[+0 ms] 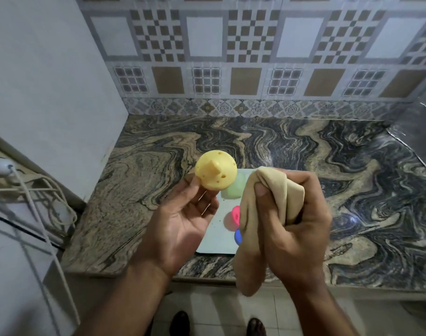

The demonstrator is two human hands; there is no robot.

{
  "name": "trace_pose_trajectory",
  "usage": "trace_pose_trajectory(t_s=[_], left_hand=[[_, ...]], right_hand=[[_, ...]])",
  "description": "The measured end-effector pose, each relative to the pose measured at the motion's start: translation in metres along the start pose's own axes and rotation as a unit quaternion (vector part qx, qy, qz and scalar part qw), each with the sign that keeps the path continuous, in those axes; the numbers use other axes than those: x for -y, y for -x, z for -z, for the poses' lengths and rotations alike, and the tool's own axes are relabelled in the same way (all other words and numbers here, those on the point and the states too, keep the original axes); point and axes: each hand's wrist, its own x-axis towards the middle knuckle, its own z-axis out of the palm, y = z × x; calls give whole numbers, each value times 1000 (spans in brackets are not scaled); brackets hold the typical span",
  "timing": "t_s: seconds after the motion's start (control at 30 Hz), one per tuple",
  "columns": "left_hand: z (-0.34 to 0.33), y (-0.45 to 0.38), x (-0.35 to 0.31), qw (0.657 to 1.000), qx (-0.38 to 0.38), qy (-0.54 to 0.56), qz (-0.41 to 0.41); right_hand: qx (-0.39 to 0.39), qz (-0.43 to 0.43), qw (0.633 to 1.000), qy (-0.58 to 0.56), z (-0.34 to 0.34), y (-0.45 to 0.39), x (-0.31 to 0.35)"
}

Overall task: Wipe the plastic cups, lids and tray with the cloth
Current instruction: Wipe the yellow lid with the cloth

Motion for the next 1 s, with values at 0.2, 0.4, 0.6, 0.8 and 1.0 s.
trace_pose_trajectory(t_s=[0.2, 0.4, 0.6, 0.8, 1.0], left_hand=[[-19, 22, 1, 994, 55, -73, -67], [-20, 30, -8, 959, 94, -231, -131], [-16, 27, -32, 902, 177, -363, -152], [-14, 20, -44, 882, 249, -387, -101], [-5, 6, -46, 911, 220, -339, -75]], right_hand=[[-14, 120, 991, 54, -15, -8, 23], [0, 149, 985, 84, -12, -15, 27], [49, 187, 975, 112, -6, -24, 22], [91, 213, 963, 139, -7, -40, 23], [23, 136, 985, 104, -9, -65, 24]])
